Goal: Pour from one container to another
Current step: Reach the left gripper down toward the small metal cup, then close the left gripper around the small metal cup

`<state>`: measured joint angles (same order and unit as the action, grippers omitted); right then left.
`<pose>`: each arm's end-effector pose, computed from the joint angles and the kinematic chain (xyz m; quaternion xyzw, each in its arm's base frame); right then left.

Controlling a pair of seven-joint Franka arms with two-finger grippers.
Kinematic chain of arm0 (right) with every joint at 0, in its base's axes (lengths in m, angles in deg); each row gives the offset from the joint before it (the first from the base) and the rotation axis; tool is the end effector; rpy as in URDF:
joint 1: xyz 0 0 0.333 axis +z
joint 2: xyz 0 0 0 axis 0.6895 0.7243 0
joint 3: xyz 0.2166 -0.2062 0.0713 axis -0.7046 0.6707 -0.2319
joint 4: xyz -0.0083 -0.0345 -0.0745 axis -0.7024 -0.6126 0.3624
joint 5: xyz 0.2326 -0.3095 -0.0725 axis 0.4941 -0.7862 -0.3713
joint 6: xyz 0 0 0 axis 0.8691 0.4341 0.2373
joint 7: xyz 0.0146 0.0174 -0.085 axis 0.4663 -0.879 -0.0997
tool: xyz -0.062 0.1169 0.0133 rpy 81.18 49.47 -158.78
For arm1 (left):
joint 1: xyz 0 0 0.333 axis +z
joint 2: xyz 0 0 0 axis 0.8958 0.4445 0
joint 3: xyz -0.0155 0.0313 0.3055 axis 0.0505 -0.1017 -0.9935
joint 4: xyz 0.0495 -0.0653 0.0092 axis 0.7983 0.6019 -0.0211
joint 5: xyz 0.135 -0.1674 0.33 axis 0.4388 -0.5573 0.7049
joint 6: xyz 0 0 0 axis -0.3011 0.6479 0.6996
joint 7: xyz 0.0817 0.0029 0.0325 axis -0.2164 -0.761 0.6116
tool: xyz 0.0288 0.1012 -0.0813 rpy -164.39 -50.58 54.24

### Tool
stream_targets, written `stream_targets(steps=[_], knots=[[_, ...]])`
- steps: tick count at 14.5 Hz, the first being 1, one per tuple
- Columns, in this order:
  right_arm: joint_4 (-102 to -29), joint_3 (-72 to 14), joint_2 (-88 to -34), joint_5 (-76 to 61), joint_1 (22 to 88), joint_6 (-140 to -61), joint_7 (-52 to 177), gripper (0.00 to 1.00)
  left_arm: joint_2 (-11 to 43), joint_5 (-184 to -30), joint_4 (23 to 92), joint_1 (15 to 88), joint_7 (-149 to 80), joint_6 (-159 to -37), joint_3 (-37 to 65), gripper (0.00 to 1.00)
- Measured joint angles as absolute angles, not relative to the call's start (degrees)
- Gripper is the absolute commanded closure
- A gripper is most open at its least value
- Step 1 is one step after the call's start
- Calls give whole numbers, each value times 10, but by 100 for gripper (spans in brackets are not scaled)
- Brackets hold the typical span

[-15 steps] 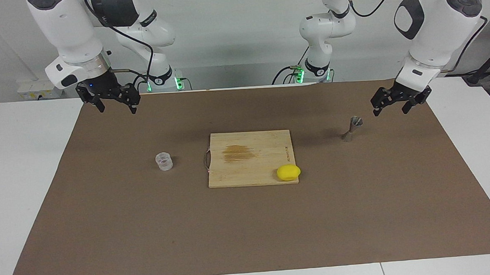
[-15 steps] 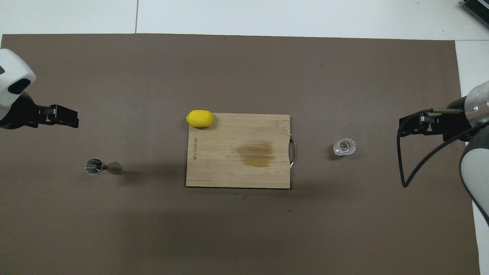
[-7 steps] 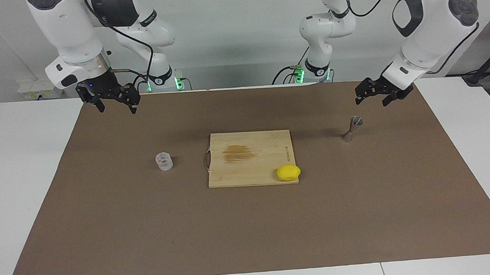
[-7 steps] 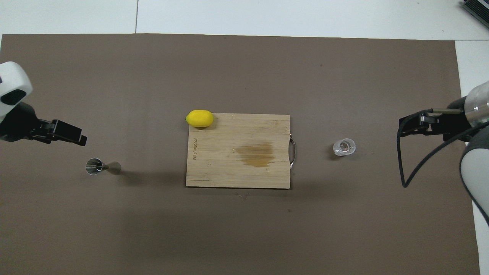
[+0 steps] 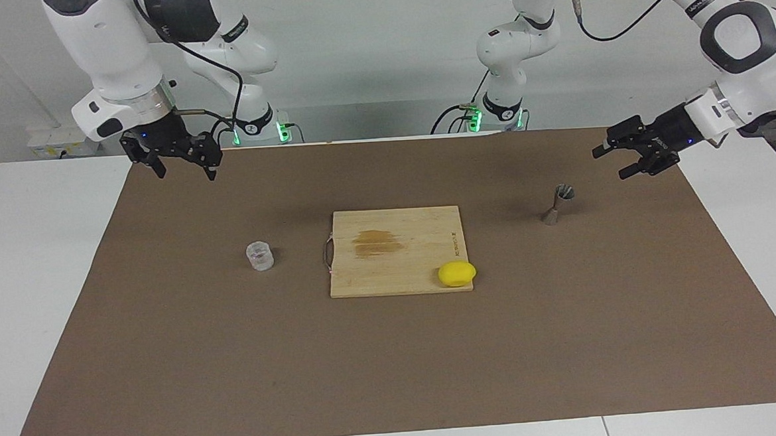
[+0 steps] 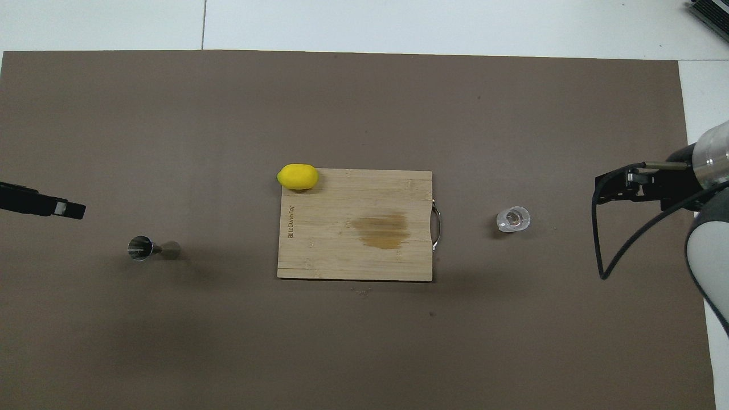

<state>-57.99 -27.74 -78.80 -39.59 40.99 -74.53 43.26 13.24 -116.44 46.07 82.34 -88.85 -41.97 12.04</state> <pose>0.5415 0.0278 0.5643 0.9975 -0.0645 -0.0200 0.0204 0.5485 0.0879 0.4812 0.9244 -0.1601 -0.0202 0.3455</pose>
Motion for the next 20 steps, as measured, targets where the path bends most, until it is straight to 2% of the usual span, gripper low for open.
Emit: stream_targets(steps=[9,16,20], knots=[[-580,-277,-788,-396,410,-745,433,0,269,-1287,481,950,-1414,-371,120,0],[-580,-278,-788,-396,410,-745,433,0,271,-1376,614,963,-1765,-372,122,0],[-580,-278,-788,-396,410,-745,433,0,276,-1398,671,963,-1886,-366,122,0]])
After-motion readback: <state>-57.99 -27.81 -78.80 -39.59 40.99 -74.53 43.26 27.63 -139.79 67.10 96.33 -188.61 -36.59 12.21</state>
